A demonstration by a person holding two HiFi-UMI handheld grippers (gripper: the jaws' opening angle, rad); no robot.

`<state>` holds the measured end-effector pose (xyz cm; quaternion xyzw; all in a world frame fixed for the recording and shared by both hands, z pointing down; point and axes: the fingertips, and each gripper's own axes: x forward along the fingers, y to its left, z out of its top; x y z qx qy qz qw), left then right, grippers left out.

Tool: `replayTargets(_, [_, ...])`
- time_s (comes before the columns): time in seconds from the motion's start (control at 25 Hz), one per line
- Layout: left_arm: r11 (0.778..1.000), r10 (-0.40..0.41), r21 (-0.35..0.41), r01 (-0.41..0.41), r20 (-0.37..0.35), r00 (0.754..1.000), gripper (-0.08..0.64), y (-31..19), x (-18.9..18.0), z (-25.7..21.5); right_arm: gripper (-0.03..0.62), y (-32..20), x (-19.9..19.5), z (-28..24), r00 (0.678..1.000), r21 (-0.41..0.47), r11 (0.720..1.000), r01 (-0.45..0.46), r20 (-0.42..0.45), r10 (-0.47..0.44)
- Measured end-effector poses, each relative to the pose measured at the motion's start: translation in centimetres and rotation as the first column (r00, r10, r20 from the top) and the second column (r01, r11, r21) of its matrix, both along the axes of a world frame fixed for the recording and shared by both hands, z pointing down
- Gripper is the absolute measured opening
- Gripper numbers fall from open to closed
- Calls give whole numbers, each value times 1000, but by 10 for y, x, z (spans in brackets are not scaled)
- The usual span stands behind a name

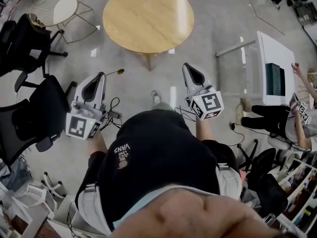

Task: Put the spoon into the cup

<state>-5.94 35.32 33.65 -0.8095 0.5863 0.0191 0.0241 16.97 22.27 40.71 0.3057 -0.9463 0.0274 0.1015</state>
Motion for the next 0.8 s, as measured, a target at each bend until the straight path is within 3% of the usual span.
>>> replayTargets(0.8, [993, -116, 7, 115, 22, 993, 11, -120, 44, -1, -2, -143, 18, 6, 989, 2, 989, 150, 20, -150])
